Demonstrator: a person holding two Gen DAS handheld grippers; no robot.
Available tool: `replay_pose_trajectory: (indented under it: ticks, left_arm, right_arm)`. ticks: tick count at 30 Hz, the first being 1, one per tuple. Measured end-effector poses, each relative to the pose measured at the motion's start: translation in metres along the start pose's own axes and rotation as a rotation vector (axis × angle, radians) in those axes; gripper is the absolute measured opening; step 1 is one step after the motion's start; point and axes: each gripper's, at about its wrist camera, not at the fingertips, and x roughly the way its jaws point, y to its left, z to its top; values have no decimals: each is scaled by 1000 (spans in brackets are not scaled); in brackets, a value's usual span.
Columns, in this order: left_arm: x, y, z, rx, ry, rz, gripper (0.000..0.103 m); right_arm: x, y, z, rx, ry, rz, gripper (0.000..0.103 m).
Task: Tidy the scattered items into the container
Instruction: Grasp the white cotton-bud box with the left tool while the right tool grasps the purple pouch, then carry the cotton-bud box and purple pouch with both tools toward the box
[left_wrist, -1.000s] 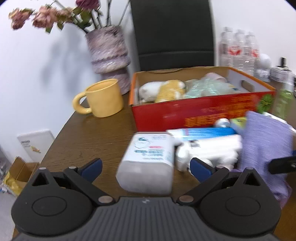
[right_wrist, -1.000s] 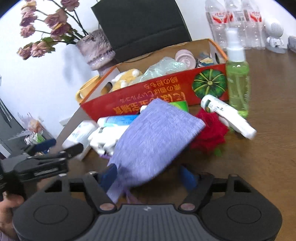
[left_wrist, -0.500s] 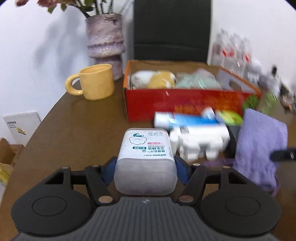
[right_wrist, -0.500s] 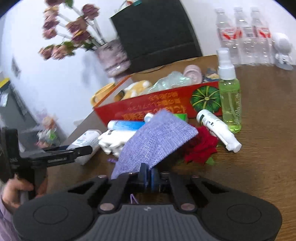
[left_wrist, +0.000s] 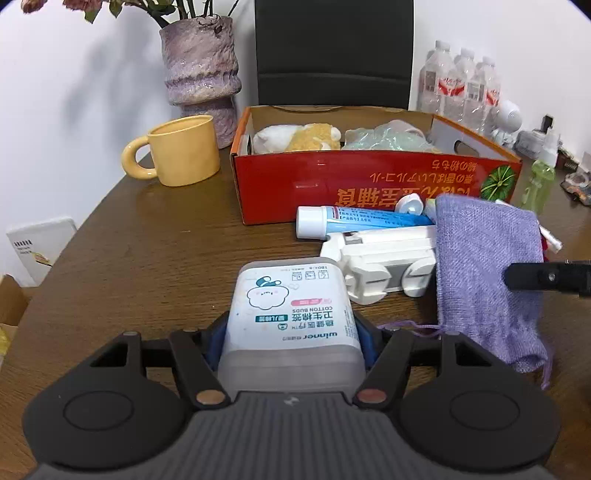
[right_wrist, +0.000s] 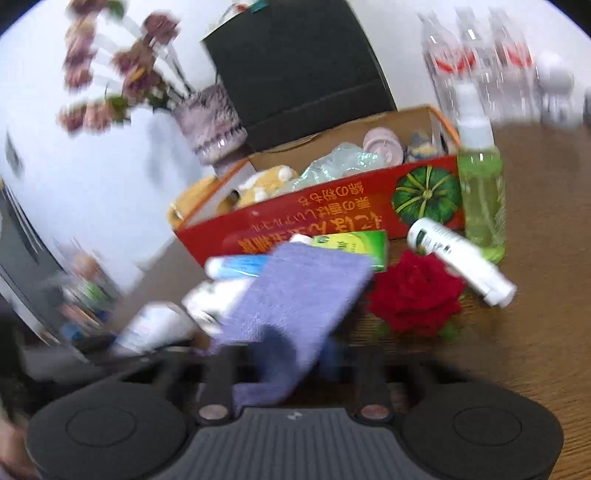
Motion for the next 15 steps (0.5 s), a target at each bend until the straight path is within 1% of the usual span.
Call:
replay_pose_trajectory:
  ticks: [1, 2, 4, 6, 7, 9, 10, 12, 14, 15]
  left_arm:
    - [0, 0, 0, 5, -1, 1, 67]
    - [-1, 0, -1, 10, -2, 2, 66]
    - [-4, -2, 0, 19, -11, -15, 66]
    - [-17, -4, 2, 12, -45, -27, 66]
    - [-28, -8, 1, 13, -66, -15, 66]
    - [-50, -17, -1, 22, -89, -7, 66]
    - [-58, -22, -4, 25, -87, -23, 66]
    - [-72, -31, -12, 27, -78, -50, 66]
    - [-86, -36, -26, 27, -73, -60, 67]
    - [-90, -37, -33, 17, -70, -63, 67]
  right_arm:
    - [-2, 4, -3, -37, -8, -16, 3]
    - [-6, 6, -6, -58, -19, -15, 2]
    - [-18, 11, -6, -78, -33, -1, 2]
    - [-30, 17, -5, -85, -46, 20, 2]
    - [-38, 20, -4, -98, -64, 40, 2]
    - [-52, 26, -3, -118, -40, 90, 1]
    - [-55, 28, -3, -120, 0, 117, 1]
    - [-59, 35, -8, -156, 95, 129, 1]
    - [-62, 42, -13, -192, 190, 139, 2]
    - [-63, 44, -18, -225, 215, 109, 3]
